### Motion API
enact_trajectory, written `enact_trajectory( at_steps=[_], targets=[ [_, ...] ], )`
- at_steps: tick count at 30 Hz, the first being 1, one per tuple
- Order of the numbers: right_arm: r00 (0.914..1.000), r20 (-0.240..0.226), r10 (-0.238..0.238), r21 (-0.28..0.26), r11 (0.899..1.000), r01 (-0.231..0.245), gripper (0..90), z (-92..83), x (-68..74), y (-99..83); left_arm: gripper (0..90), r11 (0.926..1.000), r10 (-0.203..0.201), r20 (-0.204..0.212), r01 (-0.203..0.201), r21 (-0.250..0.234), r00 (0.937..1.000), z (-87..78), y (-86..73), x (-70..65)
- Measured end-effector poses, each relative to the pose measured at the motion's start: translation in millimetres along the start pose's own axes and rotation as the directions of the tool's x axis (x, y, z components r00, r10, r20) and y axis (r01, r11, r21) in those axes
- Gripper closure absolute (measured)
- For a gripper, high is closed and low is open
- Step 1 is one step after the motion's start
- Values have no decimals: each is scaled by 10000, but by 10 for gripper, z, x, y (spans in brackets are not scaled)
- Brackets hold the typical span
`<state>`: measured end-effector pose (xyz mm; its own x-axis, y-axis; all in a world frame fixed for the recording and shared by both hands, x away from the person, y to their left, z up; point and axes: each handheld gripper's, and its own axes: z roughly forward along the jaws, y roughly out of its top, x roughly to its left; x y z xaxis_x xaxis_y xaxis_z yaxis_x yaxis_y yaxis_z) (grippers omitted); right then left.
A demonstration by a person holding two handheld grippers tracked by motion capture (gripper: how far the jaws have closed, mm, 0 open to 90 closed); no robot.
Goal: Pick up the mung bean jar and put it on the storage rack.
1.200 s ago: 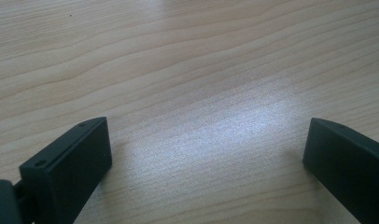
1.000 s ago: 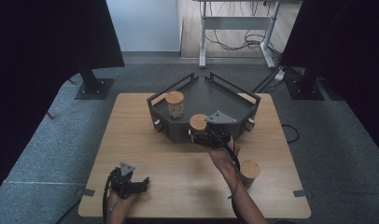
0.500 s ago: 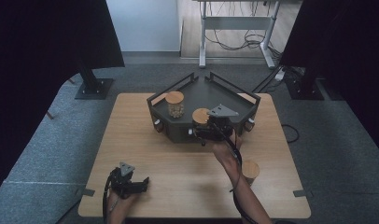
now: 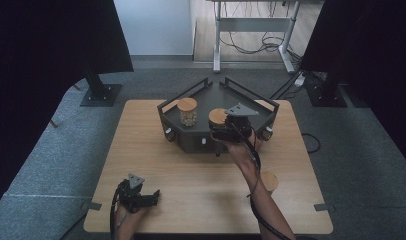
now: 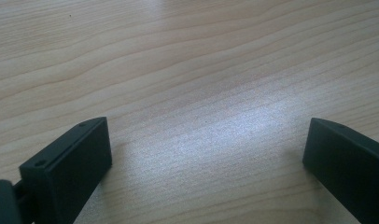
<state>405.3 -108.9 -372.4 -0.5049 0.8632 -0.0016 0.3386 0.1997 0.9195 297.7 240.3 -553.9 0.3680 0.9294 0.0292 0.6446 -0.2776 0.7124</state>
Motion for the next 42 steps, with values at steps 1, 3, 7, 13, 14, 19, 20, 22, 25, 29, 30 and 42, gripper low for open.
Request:
enact_trajectory(
  at_steps=[1,3,7,13,14,19,20,22,25,29,30,42],
  targets=[
    [10000,58,-33,18,10000,33,246,8,-11,9,10,10000,-5,0,5,-6,10000,0,0,0],
    [9999,126,-109,29,9999,109,246,25,-36,31,9,10000,-5,3,5,-6,10000,0,0,0],
    [9999,146,-14,-32,10000,15,246,57,-81,54,10,10000,-4,3,4,-6,10000,0,0,0],
    [9997,224,-78,-28,10000,78,246,124,-136,92,9,10000,-6,2,6,-7,10000,1,0,-1],
    [9995,274,-128,-15,9999,129,246,139,-149,100,10,10000,-9,3,9,-9,10000,1,0,-1],
    [9992,395,-95,-61,9999,98,246,186,-213,121,10,10000,-6,3,6,-7,10000,0,0,-1],
    [9990,429,-103,-61,9999,105,246,196,-224,126,9,10000,-4,2,4,-6,10000,0,0,-1],
    [9986,505,-133,-71,9999,137,245,210,-238,133,9,10000,-3,3,3,-6,10000,0,0,0],
    [9982,558,-202,-113,9997,209,246,244,-261,144,10,10000,-1,3,1,-4,10000,0,0,0],
    [9977,631,-260,-82,9996,266,246,307,-287,162,9,10000,17,2,-17,12,10000,-1,0,1],
    [9976,638,-269,-94,9996,275,246,324,-293,165,9,10000,8,0,-8,12,10000,-1,0,0],
    [9960,822,-337,69,9994,332,245,524,-307,146,10,10000,8,5,-8,8,10000,-1,0,1]
  ],
)
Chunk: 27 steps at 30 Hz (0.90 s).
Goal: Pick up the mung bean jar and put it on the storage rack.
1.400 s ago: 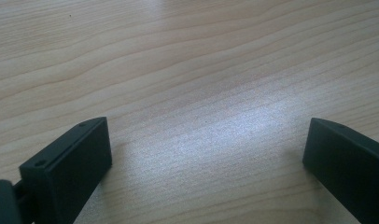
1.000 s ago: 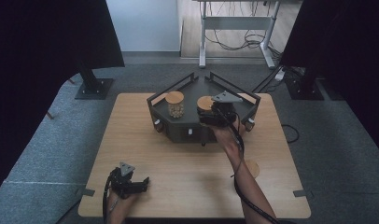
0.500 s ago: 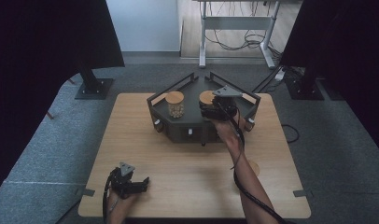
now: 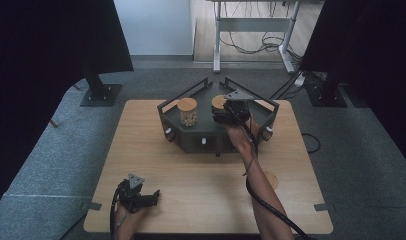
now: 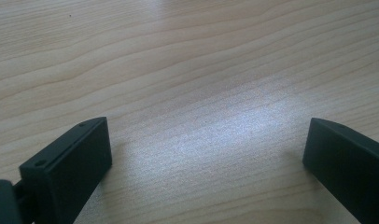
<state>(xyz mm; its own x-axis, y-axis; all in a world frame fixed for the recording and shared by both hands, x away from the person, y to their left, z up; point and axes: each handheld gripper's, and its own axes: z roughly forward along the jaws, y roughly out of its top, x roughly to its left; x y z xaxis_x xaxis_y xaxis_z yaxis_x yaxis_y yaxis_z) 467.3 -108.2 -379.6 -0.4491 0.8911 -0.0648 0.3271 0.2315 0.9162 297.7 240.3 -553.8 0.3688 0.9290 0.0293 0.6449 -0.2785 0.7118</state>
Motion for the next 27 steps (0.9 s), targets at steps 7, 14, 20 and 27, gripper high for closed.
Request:
enact_trajectory(
  at_steps=[7,14,20,27],
  targets=[
    [10000,-65,-33,94,10000,33,245,103,39,-15,10,10000,-2,-1,2,2,10000,0,0,0],
    [10000,-63,27,211,9998,-26,245,177,56,-50,9,10000,-2,1,2,1,10000,0,0,0],
    [9999,-90,121,296,9995,-118,245,217,48,-104,10,10000,8,14,-8,7,10000,-1,0,2],
    [9990,-279,361,323,9989,-352,241,218,20,-144,10,10000,8,11,-8,1,10000,0,0,1]
  ],
)
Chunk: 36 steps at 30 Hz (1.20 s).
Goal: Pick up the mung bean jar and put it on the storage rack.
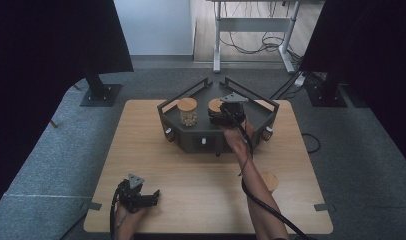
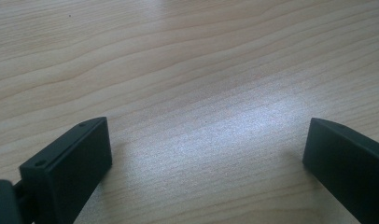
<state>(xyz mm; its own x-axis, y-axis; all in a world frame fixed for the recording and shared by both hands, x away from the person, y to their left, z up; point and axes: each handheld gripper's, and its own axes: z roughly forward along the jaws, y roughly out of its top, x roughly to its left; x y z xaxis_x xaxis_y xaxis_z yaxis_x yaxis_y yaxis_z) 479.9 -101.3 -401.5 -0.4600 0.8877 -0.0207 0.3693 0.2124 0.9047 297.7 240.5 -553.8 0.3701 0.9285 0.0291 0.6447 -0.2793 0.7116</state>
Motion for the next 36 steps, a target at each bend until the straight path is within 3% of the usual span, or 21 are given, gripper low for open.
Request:
enact_trajectory(
  at_steps=[11,19,36],
  targets=[
    [9999,-63,-92,96,9999,93,236,-7,-13,1,10,10000,-1,1,1,-1,10000,0,0,0],
    [9991,-333,-266,258,9993,274,57,16,-53,-25,10,10000,1,0,-1,-3,10000,0,0,0],
    [9967,-627,-514,52,9986,518,46,-169,-43,8,10,10000,2,0,-2,-5,10000,0,0,0]
  ],
)
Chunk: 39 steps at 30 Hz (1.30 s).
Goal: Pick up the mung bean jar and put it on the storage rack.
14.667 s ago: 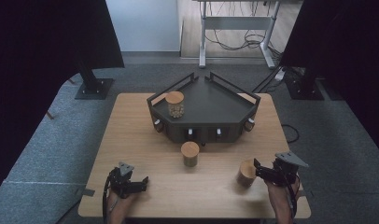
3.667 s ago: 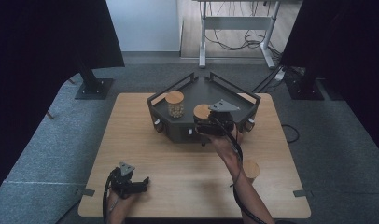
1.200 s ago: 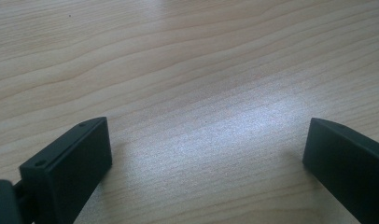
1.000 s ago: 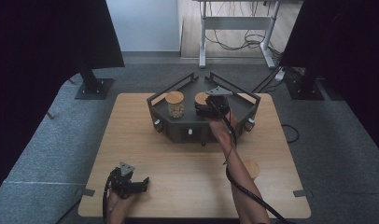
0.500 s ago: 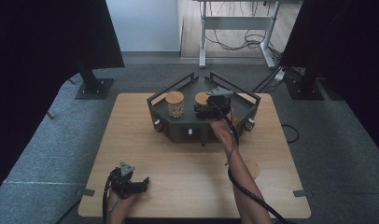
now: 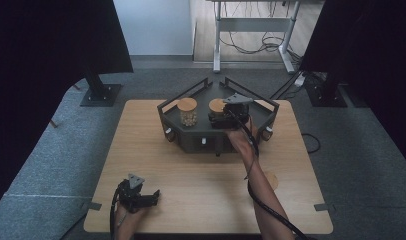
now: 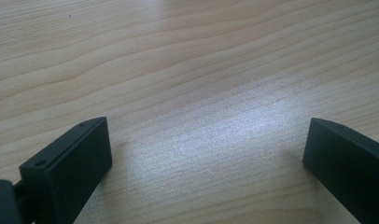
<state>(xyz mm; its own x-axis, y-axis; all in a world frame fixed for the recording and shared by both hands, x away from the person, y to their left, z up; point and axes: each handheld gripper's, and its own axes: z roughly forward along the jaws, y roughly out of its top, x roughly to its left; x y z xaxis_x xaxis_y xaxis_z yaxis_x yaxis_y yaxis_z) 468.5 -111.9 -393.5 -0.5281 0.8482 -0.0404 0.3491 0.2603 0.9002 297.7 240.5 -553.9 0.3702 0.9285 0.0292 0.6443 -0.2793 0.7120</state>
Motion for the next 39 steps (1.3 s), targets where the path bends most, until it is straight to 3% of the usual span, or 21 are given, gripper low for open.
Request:
enact_trajectory(
  at_steps=[39],
  targets=[
    [9984,-296,-473,-246,9986,466,72,-543,24,-75,10,10000,3,-8,-3,-14,10000,1,0,0]
  ],
)
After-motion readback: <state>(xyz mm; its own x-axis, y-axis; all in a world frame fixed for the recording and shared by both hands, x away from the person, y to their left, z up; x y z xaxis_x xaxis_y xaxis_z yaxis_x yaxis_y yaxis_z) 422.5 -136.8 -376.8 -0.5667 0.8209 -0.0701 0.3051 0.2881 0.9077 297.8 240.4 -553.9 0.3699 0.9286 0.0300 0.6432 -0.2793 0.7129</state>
